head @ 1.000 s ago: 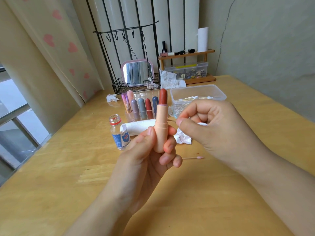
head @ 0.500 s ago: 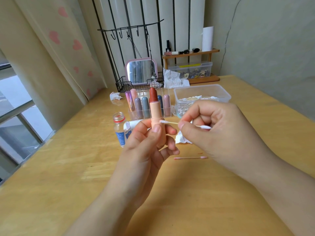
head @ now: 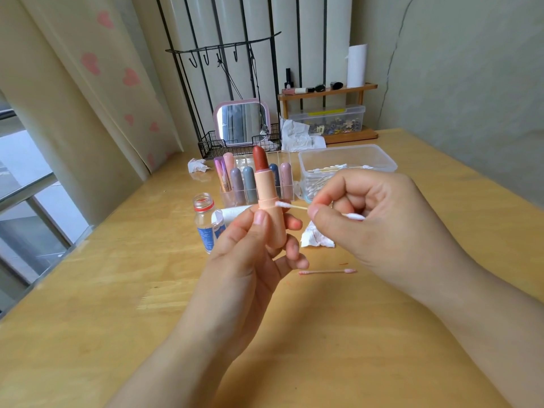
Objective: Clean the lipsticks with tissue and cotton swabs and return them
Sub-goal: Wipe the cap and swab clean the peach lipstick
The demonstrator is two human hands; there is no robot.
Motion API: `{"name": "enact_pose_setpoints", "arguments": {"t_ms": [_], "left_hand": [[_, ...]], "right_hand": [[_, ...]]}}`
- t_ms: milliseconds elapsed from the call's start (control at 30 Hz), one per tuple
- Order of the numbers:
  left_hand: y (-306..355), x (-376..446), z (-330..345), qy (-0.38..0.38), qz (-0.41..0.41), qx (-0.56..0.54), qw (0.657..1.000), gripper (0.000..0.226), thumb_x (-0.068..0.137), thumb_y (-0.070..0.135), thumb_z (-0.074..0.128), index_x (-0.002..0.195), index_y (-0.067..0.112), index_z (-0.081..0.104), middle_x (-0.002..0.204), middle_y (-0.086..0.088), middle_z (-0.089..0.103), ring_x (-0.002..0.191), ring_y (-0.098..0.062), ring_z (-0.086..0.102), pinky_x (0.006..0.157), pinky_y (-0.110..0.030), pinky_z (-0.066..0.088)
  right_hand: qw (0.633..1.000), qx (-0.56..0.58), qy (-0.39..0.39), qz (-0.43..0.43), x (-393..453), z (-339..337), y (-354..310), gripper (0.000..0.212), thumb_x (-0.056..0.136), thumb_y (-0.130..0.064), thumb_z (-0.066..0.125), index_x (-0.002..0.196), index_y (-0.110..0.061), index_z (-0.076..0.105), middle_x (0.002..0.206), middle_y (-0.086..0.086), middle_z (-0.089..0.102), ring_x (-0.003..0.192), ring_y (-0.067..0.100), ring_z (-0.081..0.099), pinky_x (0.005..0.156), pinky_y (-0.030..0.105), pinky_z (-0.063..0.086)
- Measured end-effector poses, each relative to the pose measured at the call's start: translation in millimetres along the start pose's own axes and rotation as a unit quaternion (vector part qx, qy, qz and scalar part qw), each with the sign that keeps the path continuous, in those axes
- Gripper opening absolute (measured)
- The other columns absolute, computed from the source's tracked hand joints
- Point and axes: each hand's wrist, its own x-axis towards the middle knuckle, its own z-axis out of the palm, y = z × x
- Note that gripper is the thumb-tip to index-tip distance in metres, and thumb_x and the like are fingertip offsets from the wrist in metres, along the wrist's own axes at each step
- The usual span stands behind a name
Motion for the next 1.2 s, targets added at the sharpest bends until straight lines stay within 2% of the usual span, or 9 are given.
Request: {"name": "enact_pose_setpoints", "arguments": {"t_ms": [133,233,367,467,700,867,1000,1100,1200], "left_hand": [[-2.5,1.5,1.2,0.006,-0.008,-0.023,1.0,0.029,0.088,0.025,0.046,0.08,0.011,0.069,0.073,-0.007,0.055,0.053,-0.013,0.043,0.054,-0.028,0.048],[-0.3,2.5,1.7,0.015,-0.008,-0.043,0.999,0.027,0.088,0.028,0.045,0.083,0.014,0.068,0.067,-0.004,0.048,0.051,-0.012,0.037,0.053,-0.027,0.046],[2.9,1.4,3.2,0.012,-0.011,-0.042,0.999,0.026,0.086,0.037,0.047,0.086,0.011,0.048,0.066,0.0,0.04,0.051,-0.012,0.032,0.054,-0.026,0.044],[2.7,-0.4,2.7,0.011,-0.004,-0.018,1.0,0.016,0.085,0.023,0.05,0.078,0.013,0.039,0.064,0.002,0.041,0.051,-0.012,0.033,0.054,-0.025,0.043],[0.4,0.3,0.9,-0.007,-0.002,-0.022,1.0,0.015,0.086,0.023,0.049,0.086,0.008,0.052,0.071,-0.002,0.051,0.057,-0.014,0.046,0.057,-0.028,0.047],[-3.2,3.2,-1.8,0.002,-0.007,-0.02,1.0,0.029,0.087,0.028,0.048,0.087,0.007,0.069,0.07,-0.004,0.053,0.055,-0.014,0.045,0.057,-0.029,0.048],[-2.9,1.8,-1.0,0.015,-0.014,-0.047,0.999,0.033,0.088,0.03,0.046,0.088,0.007,0.07,0.067,-0.003,0.048,0.054,-0.014,0.041,0.057,-0.029,0.048],[1.0,-0.1,0.6,0.002,-0.025,-0.041,0.999,0.026,0.087,0.028,0.047,0.092,0.007,0.061,0.066,0.0,0.044,0.055,-0.013,0.039,0.058,-0.028,0.047],[2.5,0.0,1.2,-0.005,-0.021,-0.021,1.0,0.009,0.084,0.018,0.05,0.088,0.011,0.046,0.064,0.003,0.041,0.053,-0.012,0.036,0.057,-0.026,0.045]], "right_hand": [[1.0,-0.004,0.005,0.006,1.0,-2.2,0.9,0.011,0.072,-0.018,0.066,0.063,-0.014,0.062,0.048,0.0,0.037,0.048,0.009,0.035,0.05,0.011,0.034],[1.0,-0.009,-0.006,0.007,0.1,-2.5,0.7,0.02,0.079,-0.006,0.07,0.063,-0.014,0.062,0.048,0.0,0.038,0.048,0.01,0.035,0.049,0.011,0.034],[1.0,-0.004,-0.01,0.013,-1.2,0.2,-1.8,0.02,0.081,-0.004,0.068,0.063,-0.013,0.062,0.049,0.008,0.04,0.047,0.01,0.036,0.045,0.011,0.037],[1.0,-0.004,-0.009,0.008,-1.2,0.7,-1.7,0.019,0.08,-0.007,0.069,0.063,-0.013,0.062,0.048,0.003,0.039,0.047,0.009,0.035,0.049,0.009,0.035],[1.0,0.004,-0.001,0.006,1.7,-2.9,3.3,0.01,0.074,-0.017,0.066,0.064,-0.015,0.062,0.049,0.002,0.039,0.047,0.009,0.037,0.052,0.008,0.036],[1.0,0.008,-0.01,-0.001,0.1,-2.2,0.1,0.02,0.079,-0.009,0.071,0.063,-0.017,0.062,0.049,0.004,0.039,0.048,0.007,0.037,0.056,0.006,0.037],[1.0,-0.005,-0.011,0.005,0.9,-2.8,1.2,0.017,0.078,-0.012,0.07,0.064,-0.015,0.062,0.05,0.005,0.04,0.049,0.011,0.037,0.054,0.008,0.036],[1.0,-0.006,-0.009,0.011,1.4,-3.7,2.5,0.02,0.081,-0.003,0.069,0.064,-0.012,0.062,0.051,0.009,0.04,0.049,0.011,0.036,0.055,0.006,0.036],[1.0,0.003,-0.01,0.007,0.7,-2.2,1.1,0.015,0.076,-0.013,0.069,0.063,-0.016,0.062,0.05,0.004,0.039,0.048,0.009,0.035,0.054,0.005,0.035]]}}
